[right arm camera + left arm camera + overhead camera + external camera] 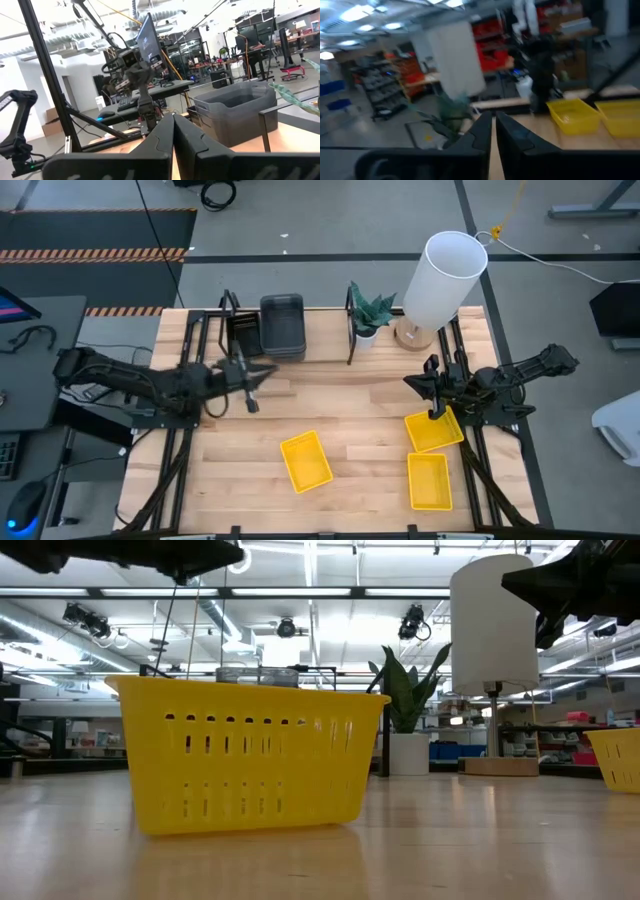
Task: Stack baskets on shelf by color
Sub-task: Adjust the yellow bin on the table
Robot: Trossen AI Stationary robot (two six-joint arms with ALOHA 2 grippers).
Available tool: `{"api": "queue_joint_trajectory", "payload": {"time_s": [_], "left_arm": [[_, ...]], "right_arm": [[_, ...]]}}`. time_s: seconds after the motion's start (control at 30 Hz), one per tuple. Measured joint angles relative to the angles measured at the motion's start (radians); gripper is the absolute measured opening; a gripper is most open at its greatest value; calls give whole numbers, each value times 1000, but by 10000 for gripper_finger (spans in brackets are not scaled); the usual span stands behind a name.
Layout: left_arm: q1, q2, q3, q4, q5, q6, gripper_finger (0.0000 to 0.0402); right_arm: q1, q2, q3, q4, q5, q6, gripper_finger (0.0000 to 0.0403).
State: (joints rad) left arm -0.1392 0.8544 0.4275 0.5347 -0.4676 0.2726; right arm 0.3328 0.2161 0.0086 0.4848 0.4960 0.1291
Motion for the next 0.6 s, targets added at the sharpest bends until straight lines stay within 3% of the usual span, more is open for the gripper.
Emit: {"api": "queue_joint_trajectory", "payload": {"time_s": [0.3,0.4,0.6], "left_arm": [[36,-261,-102,7,58,15,4],[35,-318,-148,2,74,27,5],[35,-408,-323,109,97,-22,9]], "right_arm": [[0,0,0,1,0,0,12],[0,0,0,74,0,3,12],[2,0,0,170,0,140,12]]}}
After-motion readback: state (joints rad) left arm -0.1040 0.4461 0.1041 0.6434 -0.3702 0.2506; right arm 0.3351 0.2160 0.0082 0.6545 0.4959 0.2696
